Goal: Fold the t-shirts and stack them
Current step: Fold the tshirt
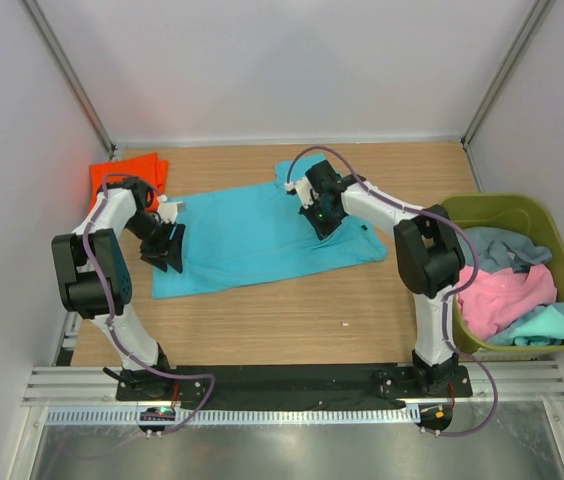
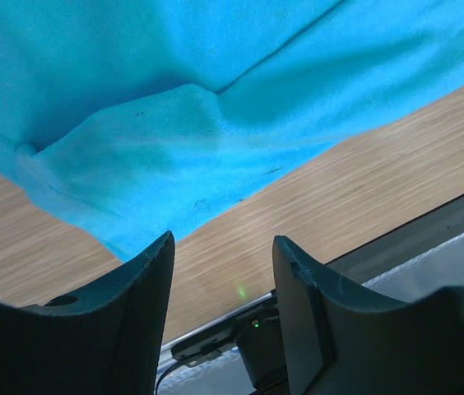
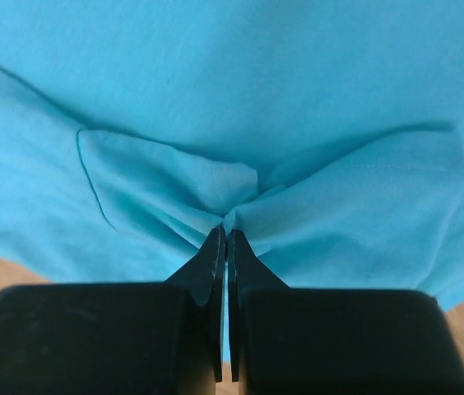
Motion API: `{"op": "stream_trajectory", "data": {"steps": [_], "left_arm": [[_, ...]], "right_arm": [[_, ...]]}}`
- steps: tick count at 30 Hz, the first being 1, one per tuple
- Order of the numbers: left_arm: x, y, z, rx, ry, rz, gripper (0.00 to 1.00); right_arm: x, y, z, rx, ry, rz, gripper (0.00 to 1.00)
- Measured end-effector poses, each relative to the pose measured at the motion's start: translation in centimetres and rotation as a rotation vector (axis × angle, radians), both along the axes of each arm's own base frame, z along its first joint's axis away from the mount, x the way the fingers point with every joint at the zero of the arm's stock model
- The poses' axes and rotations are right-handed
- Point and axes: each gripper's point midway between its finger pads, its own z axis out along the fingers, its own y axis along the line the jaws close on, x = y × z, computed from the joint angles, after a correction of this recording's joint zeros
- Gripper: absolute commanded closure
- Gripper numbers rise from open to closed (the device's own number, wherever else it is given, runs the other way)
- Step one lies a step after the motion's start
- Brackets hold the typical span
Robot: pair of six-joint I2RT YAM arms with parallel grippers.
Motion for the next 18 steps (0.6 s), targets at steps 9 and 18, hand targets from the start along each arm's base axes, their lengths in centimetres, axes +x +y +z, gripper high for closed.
{"op": "stream_trajectory", "data": {"steps": [9, 18], "left_arm": [[0.2, -0.1, -0.1, -0.008, -0.009, 0.001, 0.48], [0.4, -0.3, -0.1, -0.015, -0.016, 0.002, 0.48]], "right_arm": [[-3.5, -1.0, 3.4, 0.020, -0.029, 0.008, 0.79], [-2.3, -0.6, 4.6, 0.018, -0.072, -0.002, 0.68]]}}
